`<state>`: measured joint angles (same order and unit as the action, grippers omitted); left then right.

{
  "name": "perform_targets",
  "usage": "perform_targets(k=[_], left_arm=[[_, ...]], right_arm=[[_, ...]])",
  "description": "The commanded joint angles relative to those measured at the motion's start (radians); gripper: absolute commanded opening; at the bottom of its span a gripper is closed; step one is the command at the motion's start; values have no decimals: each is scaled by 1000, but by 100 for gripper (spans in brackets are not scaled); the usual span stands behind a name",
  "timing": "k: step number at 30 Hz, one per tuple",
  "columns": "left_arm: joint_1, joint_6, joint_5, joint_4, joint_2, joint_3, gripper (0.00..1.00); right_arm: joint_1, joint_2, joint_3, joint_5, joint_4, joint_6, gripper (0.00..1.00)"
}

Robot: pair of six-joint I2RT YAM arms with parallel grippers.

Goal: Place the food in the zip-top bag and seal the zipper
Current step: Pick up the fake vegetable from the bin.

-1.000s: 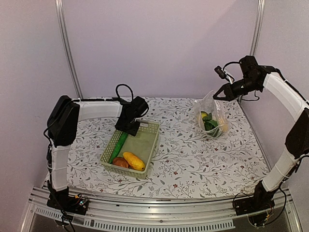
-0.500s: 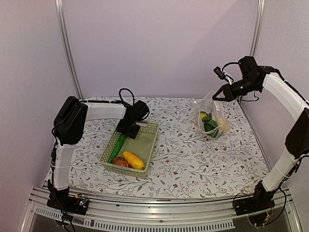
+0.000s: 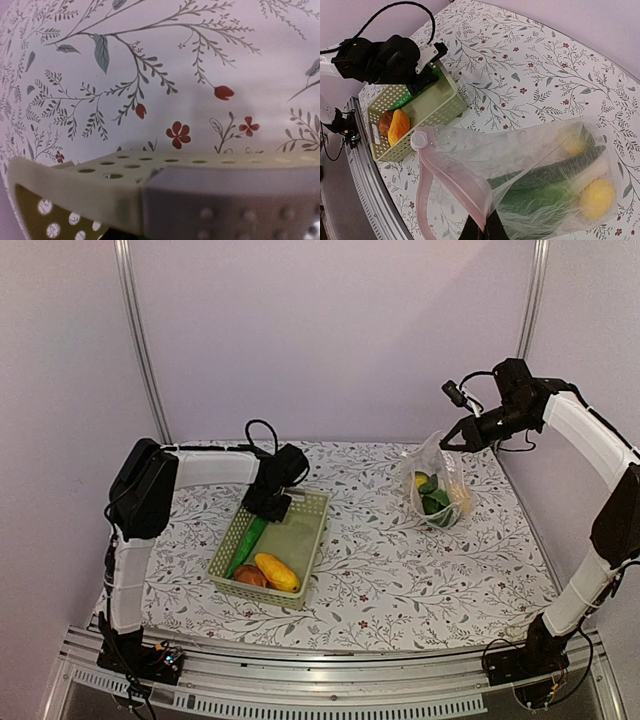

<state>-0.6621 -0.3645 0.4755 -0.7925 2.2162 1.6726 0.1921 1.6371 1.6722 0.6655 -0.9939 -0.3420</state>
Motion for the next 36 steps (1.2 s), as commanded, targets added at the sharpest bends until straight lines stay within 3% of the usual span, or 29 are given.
perform_targets(k=[1,7,12,19,25,28,32,36], left_arm=[[-16,-28,15,-47,-89,25,12],[-65,-17,35,-70,-172,83,9],[-129,15,26,-34,-256,149,2],[-203,184,-107,351,-474,30,0],[-239,254,-365,743,-656,-154,0],[-294,331,-499,1020,-720,-266,0],[-361,363,-595,1270,-722,-325,0],[-405,411,-676,1382,-645,-284,0]], right_arm=[[9,-28,-10,8,9,-11,0],[16,-28,-1,1,-1,-11,0],[34,-21,29,7,-31,-29,0],[68,-6,81,13,-74,-29,0],[90,-6,119,42,-123,-54,0],[99,-3,143,45,-146,-57,0],[116,5,169,55,-172,-60,0],[132,5,172,73,-180,-65,0]])
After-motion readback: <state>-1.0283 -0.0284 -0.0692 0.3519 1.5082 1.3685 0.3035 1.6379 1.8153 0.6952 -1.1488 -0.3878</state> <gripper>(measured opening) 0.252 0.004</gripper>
